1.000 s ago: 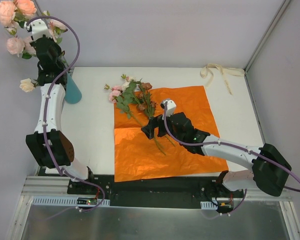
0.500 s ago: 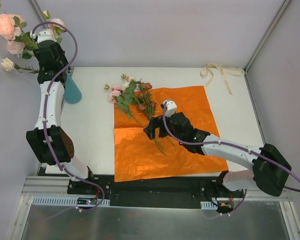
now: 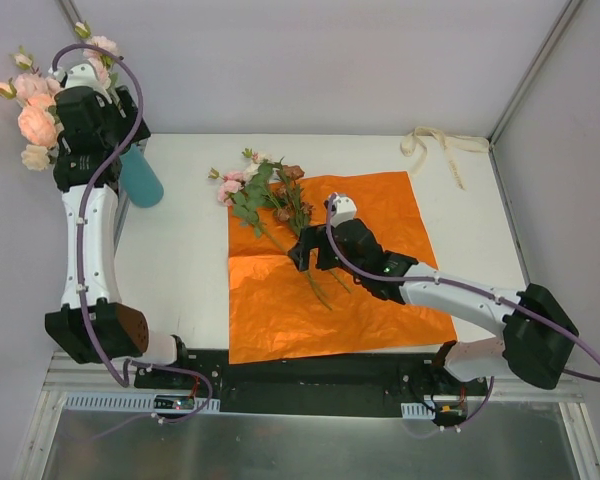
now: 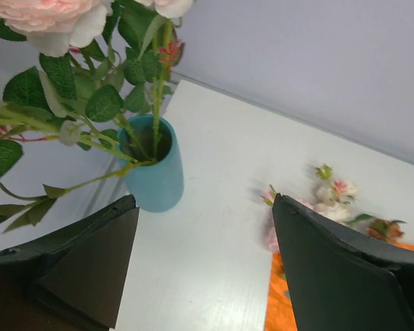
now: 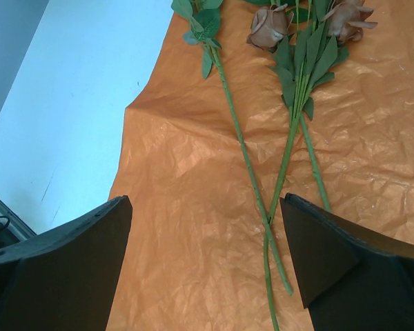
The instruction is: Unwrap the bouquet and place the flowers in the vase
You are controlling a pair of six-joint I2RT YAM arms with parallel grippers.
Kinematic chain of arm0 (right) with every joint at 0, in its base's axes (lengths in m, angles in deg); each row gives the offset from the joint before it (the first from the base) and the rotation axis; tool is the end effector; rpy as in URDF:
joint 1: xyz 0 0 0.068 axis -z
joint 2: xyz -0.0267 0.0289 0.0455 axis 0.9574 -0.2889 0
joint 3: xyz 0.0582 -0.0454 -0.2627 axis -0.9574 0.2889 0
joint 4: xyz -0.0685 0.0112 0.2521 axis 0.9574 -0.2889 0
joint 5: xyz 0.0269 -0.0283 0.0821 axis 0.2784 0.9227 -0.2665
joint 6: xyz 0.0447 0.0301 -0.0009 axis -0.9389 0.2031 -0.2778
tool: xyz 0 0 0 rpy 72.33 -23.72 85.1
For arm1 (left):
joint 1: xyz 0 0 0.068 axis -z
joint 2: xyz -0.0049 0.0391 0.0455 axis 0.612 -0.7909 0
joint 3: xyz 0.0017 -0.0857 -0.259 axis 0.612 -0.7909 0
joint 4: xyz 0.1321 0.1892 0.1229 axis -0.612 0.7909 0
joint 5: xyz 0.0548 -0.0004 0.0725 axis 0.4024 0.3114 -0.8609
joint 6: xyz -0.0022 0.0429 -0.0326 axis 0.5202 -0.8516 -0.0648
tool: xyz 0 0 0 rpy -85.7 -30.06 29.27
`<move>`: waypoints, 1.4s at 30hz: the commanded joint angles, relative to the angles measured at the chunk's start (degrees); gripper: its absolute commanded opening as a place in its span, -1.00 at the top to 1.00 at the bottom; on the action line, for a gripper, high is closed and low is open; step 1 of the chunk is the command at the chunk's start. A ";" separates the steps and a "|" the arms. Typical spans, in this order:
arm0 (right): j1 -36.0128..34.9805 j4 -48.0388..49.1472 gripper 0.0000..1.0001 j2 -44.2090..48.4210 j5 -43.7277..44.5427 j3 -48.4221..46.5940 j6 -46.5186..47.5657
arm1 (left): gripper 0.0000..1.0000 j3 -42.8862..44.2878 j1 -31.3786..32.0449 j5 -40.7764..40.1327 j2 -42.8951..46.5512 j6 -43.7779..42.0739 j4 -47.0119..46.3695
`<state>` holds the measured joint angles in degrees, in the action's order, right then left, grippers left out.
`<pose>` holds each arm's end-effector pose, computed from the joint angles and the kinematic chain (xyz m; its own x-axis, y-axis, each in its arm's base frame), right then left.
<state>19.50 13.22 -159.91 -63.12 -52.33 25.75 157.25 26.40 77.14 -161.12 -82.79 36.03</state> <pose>0.1829 0.2384 0.2649 -0.3751 -0.0771 -0.9238 -0.6192 0.7625 0.1878 0.3136 0.0664 0.4651 -0.1225 -0.1476 -0.9814 -0.3059 0.9463 -0.1041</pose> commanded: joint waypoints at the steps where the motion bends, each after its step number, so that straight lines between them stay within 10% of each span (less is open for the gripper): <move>1: 0.28 -1.21 -0.95 -2.34 2.61 -5.17 -3.69 | -0.64 -1.86 -0.27 9.65 5.63 4.45 4.21; 14: 4.76 -1.83 -0.15 -15.17 -0.54 -8.51 -7.57 | -0.67 -11.61 7.27 36.47 12.76 18.53 4.38; 30: 4.50 -11.76 0.09 -29.50 -8.90 -21.17 5.09 | -0.98 -38.68 13.18 32.45 20.31 17.83 2.98; 42: 3.27 -15.63 0.25 -34.95 -6.88 -25.57 9.57 | -0.97 -40.80 13.35 33.05 19.44 17.82 1.40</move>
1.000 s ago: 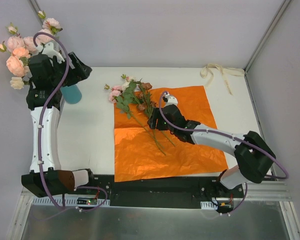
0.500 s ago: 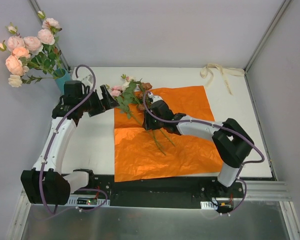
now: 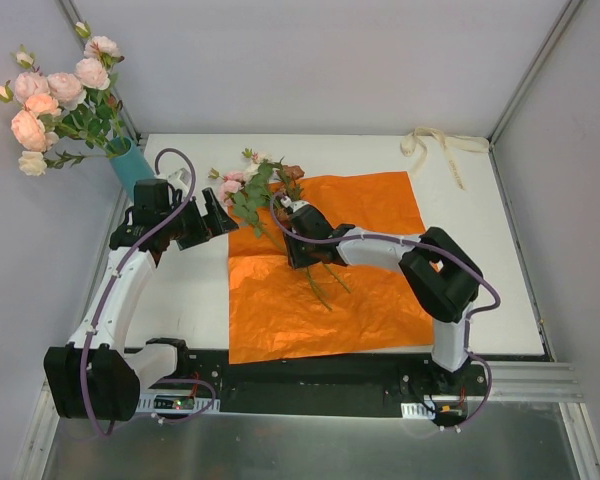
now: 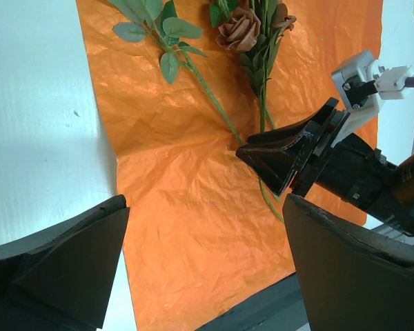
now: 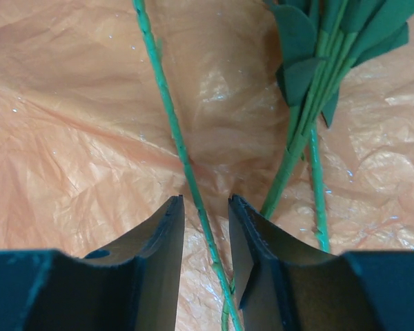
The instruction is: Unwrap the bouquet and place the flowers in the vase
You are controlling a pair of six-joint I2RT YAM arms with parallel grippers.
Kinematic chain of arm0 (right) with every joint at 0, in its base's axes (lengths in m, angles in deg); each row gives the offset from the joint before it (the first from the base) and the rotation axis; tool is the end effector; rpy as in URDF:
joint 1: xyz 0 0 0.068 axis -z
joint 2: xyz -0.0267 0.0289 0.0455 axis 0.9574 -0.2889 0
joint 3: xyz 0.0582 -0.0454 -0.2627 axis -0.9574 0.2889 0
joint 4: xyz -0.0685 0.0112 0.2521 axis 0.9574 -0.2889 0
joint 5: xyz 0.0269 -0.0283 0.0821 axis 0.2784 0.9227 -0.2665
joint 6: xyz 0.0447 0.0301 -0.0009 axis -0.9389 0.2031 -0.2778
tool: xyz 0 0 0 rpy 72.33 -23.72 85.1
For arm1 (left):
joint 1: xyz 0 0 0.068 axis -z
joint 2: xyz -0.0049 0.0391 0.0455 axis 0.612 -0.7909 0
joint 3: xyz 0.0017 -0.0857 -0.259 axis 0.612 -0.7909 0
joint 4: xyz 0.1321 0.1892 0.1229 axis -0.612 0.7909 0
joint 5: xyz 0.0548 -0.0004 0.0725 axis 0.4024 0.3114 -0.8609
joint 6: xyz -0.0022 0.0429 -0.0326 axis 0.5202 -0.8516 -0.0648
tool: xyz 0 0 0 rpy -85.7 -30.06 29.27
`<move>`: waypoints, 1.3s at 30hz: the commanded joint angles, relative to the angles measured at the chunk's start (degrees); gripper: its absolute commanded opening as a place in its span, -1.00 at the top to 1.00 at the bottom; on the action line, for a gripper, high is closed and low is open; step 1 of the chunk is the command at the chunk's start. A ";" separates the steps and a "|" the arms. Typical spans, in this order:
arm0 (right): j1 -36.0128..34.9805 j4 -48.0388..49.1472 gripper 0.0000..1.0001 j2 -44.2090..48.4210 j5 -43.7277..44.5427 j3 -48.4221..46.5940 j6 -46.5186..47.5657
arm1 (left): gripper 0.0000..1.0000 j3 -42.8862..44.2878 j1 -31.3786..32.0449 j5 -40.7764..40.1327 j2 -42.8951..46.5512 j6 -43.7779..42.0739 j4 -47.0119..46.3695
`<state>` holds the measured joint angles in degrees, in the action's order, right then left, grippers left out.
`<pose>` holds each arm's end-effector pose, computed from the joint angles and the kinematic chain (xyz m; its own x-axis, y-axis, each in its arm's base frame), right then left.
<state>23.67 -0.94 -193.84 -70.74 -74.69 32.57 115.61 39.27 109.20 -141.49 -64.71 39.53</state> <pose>0.2673 0.3109 0.1691 -0.5652 -0.4405 -0.6975 -0.6657 0.7429 0.0702 0.2369 -0.0222 0.3019 -0.6825 -0.3605 -0.6358 0.1122 0.8079 -0.5785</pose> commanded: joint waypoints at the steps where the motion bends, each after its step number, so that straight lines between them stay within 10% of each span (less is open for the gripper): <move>1: -1.17 -1.46 0.28 -1.20 0.92 -3.30 3.02 | -0.97 0.66 0.39 0.99 -0.10 -0.25 -2.19; 19: -3.11 0.99 1.00 1.34 2.33 -1.72 7.42 | -0.94 0.22 0.39 -0.95 0.69 1.50 -2.19; 39: -3.63 18.48 1.00 16.80 -6.19 8.04 -2.34 | -0.61 -5.67 1.36 8.80 -10.29 21.90 -22.49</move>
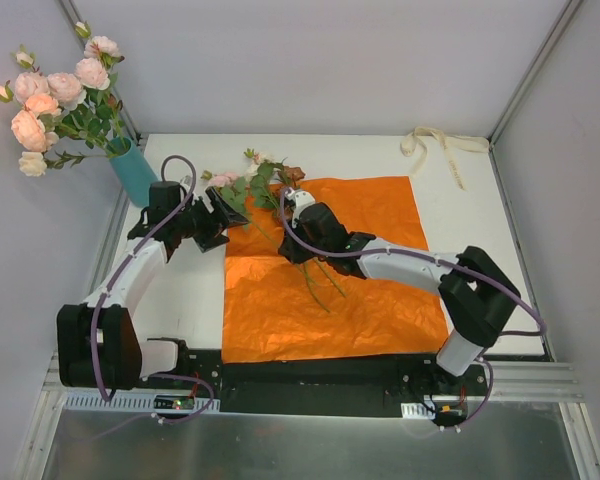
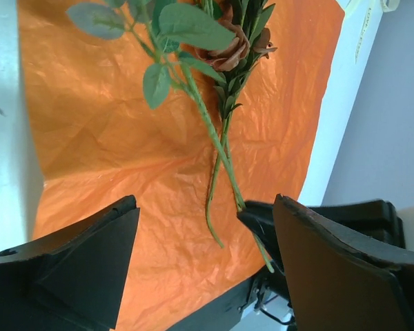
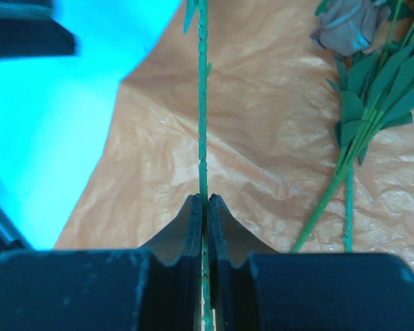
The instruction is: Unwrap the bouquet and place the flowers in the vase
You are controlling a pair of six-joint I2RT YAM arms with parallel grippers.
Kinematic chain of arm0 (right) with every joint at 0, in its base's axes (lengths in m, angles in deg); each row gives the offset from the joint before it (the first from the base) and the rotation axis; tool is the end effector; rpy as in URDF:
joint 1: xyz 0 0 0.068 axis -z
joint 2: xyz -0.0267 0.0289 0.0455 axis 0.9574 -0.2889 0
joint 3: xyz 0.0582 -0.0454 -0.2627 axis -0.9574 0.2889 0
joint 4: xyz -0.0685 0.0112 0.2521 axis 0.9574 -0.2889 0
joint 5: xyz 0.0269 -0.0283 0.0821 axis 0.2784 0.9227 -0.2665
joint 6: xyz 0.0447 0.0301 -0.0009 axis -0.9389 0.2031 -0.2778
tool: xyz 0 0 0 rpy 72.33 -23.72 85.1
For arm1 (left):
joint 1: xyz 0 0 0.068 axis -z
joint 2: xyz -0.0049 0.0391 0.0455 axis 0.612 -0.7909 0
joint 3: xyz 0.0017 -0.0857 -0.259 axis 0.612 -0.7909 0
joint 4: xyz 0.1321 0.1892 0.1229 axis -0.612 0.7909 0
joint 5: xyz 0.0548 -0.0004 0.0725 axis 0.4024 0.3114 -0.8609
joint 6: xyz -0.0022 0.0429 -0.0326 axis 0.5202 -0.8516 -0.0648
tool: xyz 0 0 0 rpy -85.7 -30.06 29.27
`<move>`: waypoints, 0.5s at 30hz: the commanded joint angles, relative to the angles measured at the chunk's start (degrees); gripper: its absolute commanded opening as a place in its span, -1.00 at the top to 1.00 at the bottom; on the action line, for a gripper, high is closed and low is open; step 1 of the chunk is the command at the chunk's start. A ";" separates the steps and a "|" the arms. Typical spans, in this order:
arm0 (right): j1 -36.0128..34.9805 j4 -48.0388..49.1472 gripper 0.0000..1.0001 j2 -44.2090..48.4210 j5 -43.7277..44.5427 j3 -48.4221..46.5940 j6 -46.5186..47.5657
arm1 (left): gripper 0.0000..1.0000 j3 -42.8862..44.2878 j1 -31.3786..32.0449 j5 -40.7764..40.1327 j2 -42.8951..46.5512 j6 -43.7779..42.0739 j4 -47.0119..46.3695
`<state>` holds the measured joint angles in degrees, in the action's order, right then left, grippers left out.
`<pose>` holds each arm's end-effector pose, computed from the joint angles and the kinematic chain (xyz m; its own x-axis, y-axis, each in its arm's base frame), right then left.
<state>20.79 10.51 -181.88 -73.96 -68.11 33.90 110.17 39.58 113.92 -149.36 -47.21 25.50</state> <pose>0.2349 0.3059 0.2293 -0.3878 -0.3051 -0.8698 -0.7577 0.6429 0.1123 0.2661 -0.0270 0.2599 -0.7218 -0.5551 -0.4135 -0.0423 0.6316 -0.7741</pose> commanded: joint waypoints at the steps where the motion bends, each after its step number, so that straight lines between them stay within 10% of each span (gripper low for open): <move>1: -0.92 7.47 1.00 5.55 -3.16 2.16 -4.28 | -0.59 0.04 1.40 4.17 -3.04 4.39 -8.98; 15: -3.47 11.60 1.00 8.55 -2.98 5.86 -7.72 | 0.07 -3.56 8.43 -0.13 -9.19 13.70 -16.72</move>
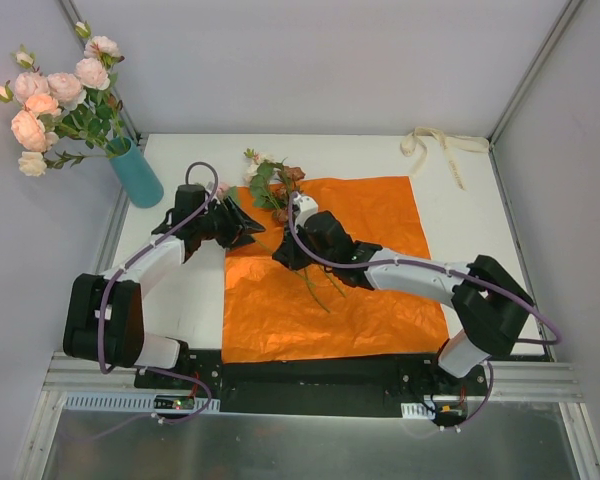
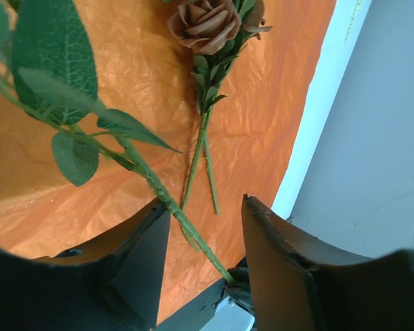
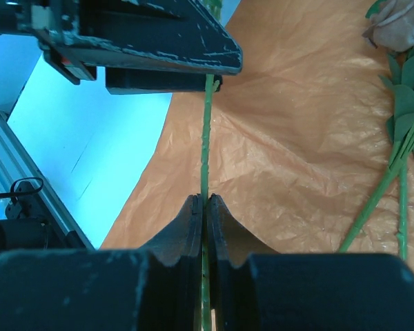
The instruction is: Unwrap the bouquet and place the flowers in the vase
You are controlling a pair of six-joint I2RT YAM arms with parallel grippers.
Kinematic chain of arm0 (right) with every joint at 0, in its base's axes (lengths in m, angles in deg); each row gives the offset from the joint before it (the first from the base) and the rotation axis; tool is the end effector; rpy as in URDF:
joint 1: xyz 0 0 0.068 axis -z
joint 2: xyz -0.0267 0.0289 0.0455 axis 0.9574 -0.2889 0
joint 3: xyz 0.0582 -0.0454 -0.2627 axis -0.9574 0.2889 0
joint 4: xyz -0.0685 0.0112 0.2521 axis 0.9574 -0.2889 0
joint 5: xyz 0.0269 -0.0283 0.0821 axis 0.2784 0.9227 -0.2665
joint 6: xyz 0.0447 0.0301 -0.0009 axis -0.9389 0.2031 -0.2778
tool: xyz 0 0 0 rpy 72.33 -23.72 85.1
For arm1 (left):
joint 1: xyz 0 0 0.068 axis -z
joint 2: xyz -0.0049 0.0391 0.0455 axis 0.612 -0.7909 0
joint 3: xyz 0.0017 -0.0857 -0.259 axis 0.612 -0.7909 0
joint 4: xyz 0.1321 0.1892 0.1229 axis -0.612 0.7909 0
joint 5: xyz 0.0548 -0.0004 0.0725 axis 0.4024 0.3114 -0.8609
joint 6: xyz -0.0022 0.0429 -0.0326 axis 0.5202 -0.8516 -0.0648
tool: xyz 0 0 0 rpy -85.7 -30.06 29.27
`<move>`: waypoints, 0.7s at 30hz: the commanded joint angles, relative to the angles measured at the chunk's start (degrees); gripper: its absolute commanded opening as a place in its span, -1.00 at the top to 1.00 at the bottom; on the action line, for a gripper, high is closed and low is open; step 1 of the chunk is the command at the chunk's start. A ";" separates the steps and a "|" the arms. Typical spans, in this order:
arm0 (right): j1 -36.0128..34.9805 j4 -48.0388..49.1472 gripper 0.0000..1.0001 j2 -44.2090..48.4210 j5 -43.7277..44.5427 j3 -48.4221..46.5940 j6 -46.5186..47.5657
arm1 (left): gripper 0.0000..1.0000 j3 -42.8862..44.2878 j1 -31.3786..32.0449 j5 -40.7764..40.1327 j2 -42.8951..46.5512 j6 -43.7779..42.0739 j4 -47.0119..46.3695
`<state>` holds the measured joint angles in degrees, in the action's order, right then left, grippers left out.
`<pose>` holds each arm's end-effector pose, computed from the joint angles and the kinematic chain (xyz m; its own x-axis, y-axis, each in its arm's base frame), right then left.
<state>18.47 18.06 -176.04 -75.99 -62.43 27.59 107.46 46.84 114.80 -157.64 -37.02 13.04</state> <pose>0.2095 0.2992 0.2455 -0.3947 -0.1609 -0.9046 -0.7714 0.5929 0.2311 0.2852 -0.0648 0.2258 -0.7810 -0.5574 -0.2818 -0.0748 0.5314 -0.8438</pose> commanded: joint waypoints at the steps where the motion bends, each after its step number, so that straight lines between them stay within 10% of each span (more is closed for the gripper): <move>1: -1.51 4.06 1.00 2.80 -0.77 0.26 -1.57 | 0.14 -1.20 1.18 -1.09 -0.91 3.78 -4.26; 13: -2.74 4.50 1.00 2.80 -0.51 0.79 -2.45 | 1.00 -1.12 1.27 -3.91 2.78 3.35 -4.26; 21: -2.65 2.83 0.09 5.17 2.39 1.58 -3.68 | 1.00 7.04 1.27 -8.46 7.52 -6.13 3.80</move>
<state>16.15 18.95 -175.13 -75.36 -61.34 24.75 107.90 47.56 110.60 -154.85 -36.04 13.72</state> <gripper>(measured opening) 0.328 0.046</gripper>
